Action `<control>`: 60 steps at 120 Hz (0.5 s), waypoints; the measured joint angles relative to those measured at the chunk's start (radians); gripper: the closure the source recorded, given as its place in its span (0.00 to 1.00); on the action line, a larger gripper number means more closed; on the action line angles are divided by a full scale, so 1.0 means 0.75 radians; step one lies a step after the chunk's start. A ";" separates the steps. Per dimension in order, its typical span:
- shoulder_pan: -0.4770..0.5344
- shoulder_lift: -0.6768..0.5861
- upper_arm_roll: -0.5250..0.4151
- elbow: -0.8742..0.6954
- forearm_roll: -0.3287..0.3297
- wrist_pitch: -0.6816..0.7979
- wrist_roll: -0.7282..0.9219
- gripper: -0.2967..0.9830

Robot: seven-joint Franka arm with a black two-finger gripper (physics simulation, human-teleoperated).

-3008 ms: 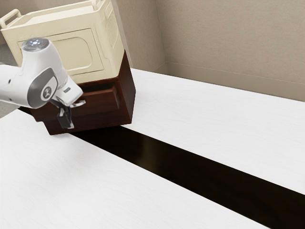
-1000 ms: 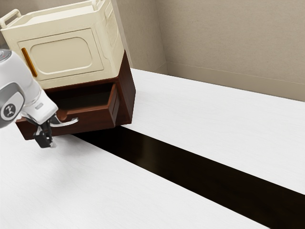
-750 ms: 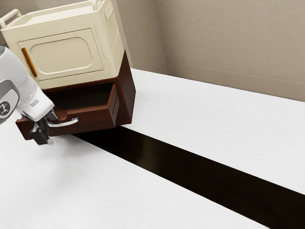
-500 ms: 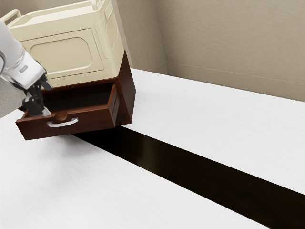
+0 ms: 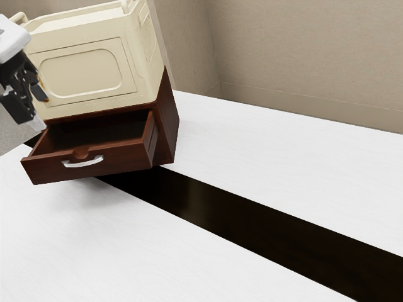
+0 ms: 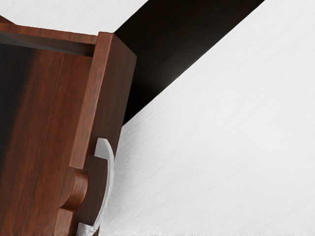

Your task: Pull the drawer handle with one arm to open the drawer

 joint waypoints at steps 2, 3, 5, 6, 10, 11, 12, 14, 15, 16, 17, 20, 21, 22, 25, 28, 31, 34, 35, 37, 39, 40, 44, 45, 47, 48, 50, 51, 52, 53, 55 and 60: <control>0.000 0.002 -0.001 0.003 -0.001 -0.010 -0.005 0.23; 0.000 0.002 -0.001 0.004 -0.001 -0.015 -0.008 0.23; 0.001 0.004 -0.001 0.006 -0.002 -0.024 -0.013 0.23; 0.001 0.005 -0.001 0.007 -0.002 -0.029 -0.016 0.23; 0.001 0.010 -0.001 0.010 -0.003 -0.044 -0.026 0.23; 0.001 0.011 -0.002 0.010 -0.003 -0.048 -0.029 0.23; 0.001 0.012 -0.002 0.010 -0.003 -0.051 -0.031 0.23; 0.001 0.013 -0.002 0.011 -0.004 -0.057 -0.036 0.23; 0.001 0.014 -0.002 0.011 -0.004 -0.060 -0.038 0.23; 0.001 0.014 -0.002 0.012 -0.004 -0.063 -0.041 0.23; 0.001 0.014 -0.002 0.012 -0.004 -0.066 -0.043 0.23; -0.001 0.016 -0.004 0.012 -0.005 -0.073 -0.050 0.23; -0.003 0.016 -0.004 0.012 -0.005 -0.076 -0.052 0.23; -0.006 0.016 -0.004 0.013 -0.005 -0.078 -0.054 0.23; -0.029 0.014 -0.005 0.013 -0.002 -0.084 -0.060 0.23; -0.055 0.012 -0.006 0.014 0.000 -0.090 -0.065 0.23; -0.073 0.011 -0.007 0.023 0.001 -0.094 -0.071 0.23; -0.091 0.011 -0.006 0.031 0.003 -0.099 -0.076 0.23; -0.096 0.010 -0.006 0.033 0.003 -0.100 -0.078 0.23; -0.104 0.010 -0.005 0.036 0.003 -0.102 -0.081 0.23; -0.110 0.010 -0.006 0.039 0.004 -0.105 -0.085 0.23; -0.112 0.010 -0.006 0.040 0.004 -0.106 -0.086 0.23; -0.120 0.007 -0.006 0.048 0.001 -0.111 -0.092 0.23; -0.123 0.005 -0.007 0.052 0.000 -0.113 -0.094 0.23; -0.129 0.004 -0.007 0.060 -0.001 -0.115 -0.096 0.23; -0.133 0.005 -0.007 0.066 -0.001 -0.117 -0.098 0.23; -0.141 0.005 -0.006 0.079 0.002 -0.119 -0.100 0.23; -0.144 0.004 -0.004 0.084 0.003 -0.121 -0.102 0.23; -0.145 0.004 -0.003 0.088 0.005 -0.122 -0.103 0.23; -0.147 0.004 -0.001 0.092 0.006 -0.123 -0.104 0.23; -0.148 0.004 0.002 0.097 0.008 -0.125 -0.107 0.23; -0.147 0.003 0.008 0.106 0.010 -0.131 -0.112 0.23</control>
